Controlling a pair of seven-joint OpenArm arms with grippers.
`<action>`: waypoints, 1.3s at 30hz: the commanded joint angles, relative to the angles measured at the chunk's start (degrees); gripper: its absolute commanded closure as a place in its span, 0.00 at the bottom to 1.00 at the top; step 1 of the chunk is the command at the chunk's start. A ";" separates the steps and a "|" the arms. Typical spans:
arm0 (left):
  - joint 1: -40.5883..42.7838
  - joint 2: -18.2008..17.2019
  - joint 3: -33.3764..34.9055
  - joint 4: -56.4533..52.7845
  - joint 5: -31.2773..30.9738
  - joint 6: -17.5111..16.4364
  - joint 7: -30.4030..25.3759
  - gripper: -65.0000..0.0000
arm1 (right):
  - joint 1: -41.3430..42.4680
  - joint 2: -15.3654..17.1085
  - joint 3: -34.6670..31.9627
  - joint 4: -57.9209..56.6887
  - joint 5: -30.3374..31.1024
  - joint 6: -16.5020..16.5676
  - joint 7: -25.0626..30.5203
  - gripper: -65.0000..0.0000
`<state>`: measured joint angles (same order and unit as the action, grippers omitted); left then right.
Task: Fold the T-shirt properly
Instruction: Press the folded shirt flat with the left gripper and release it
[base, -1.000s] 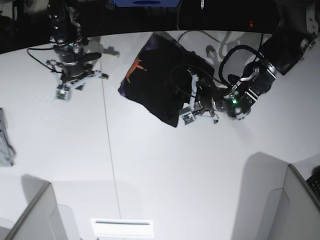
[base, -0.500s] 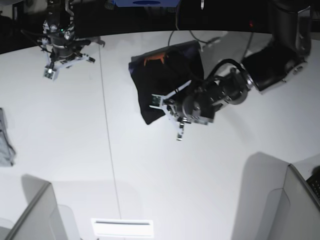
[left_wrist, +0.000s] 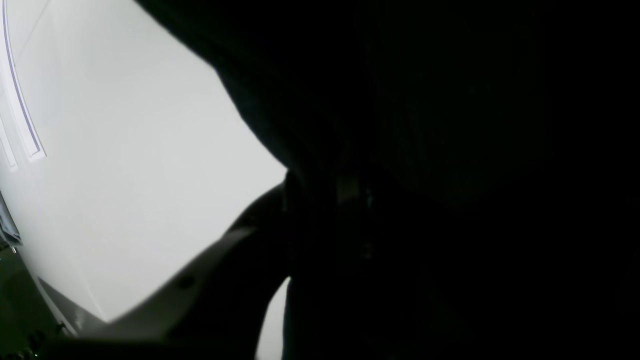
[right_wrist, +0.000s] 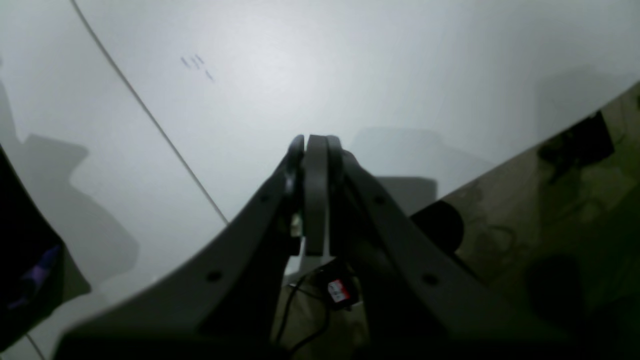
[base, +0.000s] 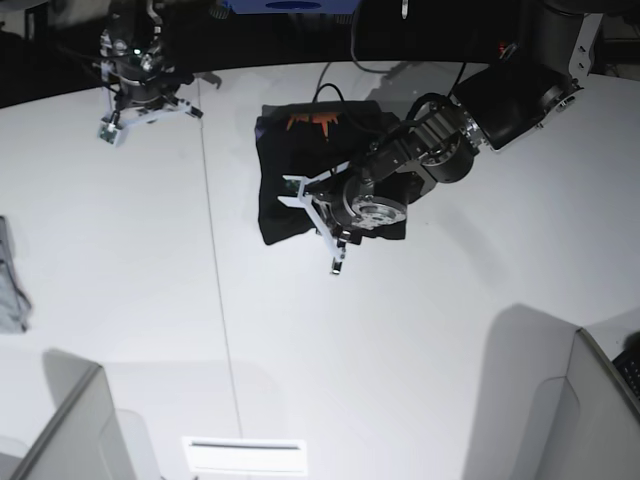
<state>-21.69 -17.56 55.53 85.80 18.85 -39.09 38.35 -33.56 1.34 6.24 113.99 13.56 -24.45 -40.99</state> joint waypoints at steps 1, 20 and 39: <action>-0.15 -0.06 -0.10 0.05 -0.87 -0.91 0.11 1.00 | -0.15 0.02 0.05 0.86 -0.33 0.05 0.95 1.00; -3.49 0.02 -0.19 0.66 -0.87 -0.91 0.11 0.34 | -0.15 0.02 0.05 0.77 -0.33 0.23 1.12 1.00; -1.56 3.36 -20.67 15.96 -1.05 -0.91 0.11 0.16 | -0.07 0.02 0.05 0.77 -0.33 0.23 1.04 1.00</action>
<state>-21.65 -14.17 35.48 100.62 17.45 -40.62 38.79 -33.30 1.21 6.17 113.97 13.52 -24.43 -40.86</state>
